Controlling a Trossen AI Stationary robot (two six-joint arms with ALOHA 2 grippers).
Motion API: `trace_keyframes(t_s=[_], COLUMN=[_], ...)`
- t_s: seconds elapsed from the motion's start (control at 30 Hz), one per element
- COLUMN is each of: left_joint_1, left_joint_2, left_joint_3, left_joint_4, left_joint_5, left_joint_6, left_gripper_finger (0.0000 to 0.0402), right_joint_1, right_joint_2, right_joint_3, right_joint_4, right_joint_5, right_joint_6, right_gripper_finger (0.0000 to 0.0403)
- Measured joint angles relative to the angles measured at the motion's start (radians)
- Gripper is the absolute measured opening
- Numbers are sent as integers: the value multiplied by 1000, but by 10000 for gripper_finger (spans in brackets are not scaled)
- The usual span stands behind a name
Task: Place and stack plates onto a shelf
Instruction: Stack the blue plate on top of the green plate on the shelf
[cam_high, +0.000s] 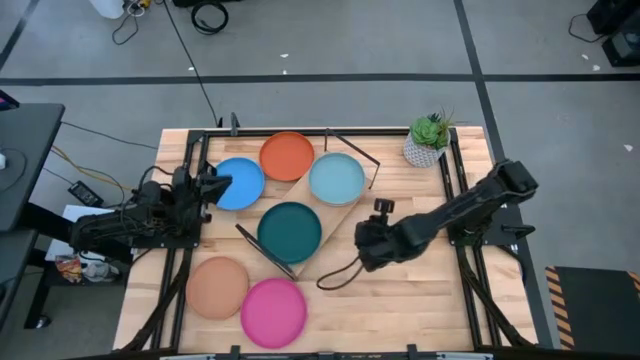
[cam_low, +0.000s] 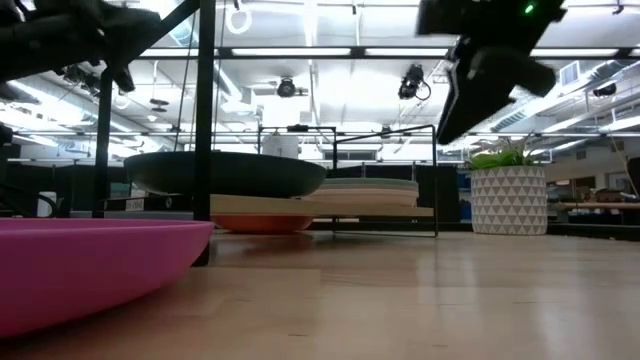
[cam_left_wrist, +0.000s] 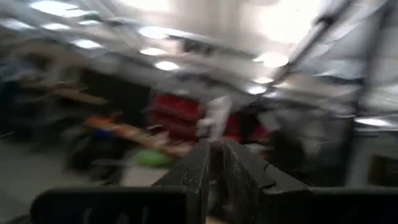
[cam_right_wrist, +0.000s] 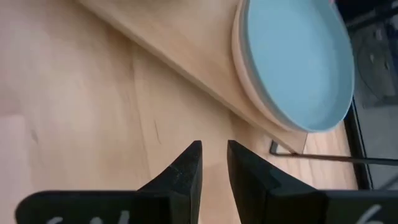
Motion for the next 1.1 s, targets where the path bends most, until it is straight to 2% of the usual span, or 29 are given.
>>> trace_keyframes(t_s=[0.13,0.2,0.43,0.57,0.7,0.93,1.1], left_joint_1=[34,65,198,256,295,322,322], left_joint_2=[59,123,424,606,761,969,1097], left_joint_3=[108,172,412,492,526,537,538], left_joint_4=[-231,-337,-685,-818,-896,-979,-972], left_joint_5=[-134,-166,-168,-132,-32,124,145], left_joint_6=[41,51,78,76,72,115,126], left_gripper_finger=[42,35,13,17,46,129,160], right_joint_1=[28,31,27,27,34,35,35], right_joint_2=[-55,-73,-89,-88,-88,-88,-87], right_joint_3=[-45,-62,-87,-87,-87,-87,-87], right_joint_4=[87,135,214,213,212,232,255], right_joint_5=[22,28,27,26,24,23,23], right_joint_6=[-27,-51,-103,-104,-118,-131,-150], right_gripper_finger=[81,81,81,81,81,81,81])
